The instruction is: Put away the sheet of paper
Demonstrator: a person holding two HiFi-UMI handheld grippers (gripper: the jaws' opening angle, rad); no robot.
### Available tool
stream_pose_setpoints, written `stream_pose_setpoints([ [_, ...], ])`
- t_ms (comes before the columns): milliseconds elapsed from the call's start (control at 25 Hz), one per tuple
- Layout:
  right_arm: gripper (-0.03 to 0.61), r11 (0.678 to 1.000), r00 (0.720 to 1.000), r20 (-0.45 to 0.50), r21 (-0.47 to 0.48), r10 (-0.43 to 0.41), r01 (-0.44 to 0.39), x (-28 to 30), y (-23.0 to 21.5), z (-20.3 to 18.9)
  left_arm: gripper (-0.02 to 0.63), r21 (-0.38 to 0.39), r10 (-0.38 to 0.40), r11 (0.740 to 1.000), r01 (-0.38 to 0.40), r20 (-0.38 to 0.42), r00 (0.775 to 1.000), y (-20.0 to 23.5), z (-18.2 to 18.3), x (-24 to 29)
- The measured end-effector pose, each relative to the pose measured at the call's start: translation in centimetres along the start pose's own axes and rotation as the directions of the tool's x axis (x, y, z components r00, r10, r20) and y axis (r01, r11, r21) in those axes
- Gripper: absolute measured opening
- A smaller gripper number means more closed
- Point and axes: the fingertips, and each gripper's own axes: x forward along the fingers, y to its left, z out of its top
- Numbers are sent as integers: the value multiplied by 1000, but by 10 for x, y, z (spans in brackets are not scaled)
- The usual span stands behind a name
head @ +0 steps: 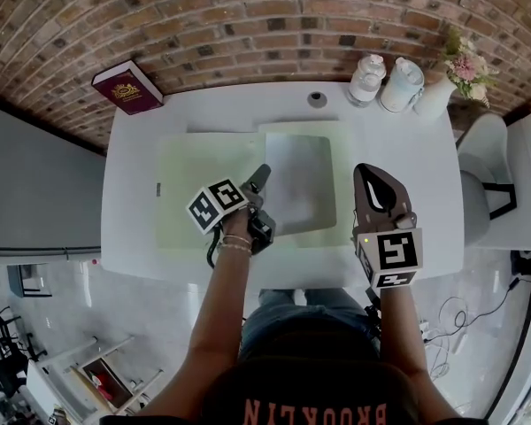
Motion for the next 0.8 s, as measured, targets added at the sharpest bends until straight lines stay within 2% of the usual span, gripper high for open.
stream_pose_setpoints([
  [240, 2, 1000, 1000, 14, 0, -22, 22, -10, 9, 5, 433, 91, -74, 993, 75, -17, 997, -14, 3, -20],
  [280, 2, 1000, 1000, 17, 0, -27, 27, -12, 11, 6, 402, 112, -76, 991, 78, -28, 997, -15, 3, -24],
  [360, 2, 999, 999, 24, 0, -36, 36, -16, 16, 9, 209, 161, -53, 985, 57, -32, 998, -11, 5, -35],
  [400, 2, 999, 999, 28, 0, -41, 41, -17, 19, 11, 81, 191, -44, 980, 48, -26, 999, -9, 7, -40],
  [440, 2, 999, 998, 32, 1, -46, 46, -19, 21, 13, -5, 222, -47, 974, 51, -23, 999, -9, 8, -46],
  [600, 2, 997, 996, 47, 7, -77, 77, -26, 31, 20, -5, 336, -109, 935, 113, -31, 994, -20, 15, -65],
  [800, 0, 993, 991, 67, 6, -116, 116, -37, 45, 28, -5, 491, -135, 864, 110, 15, 991, -29, 32, -92],
])
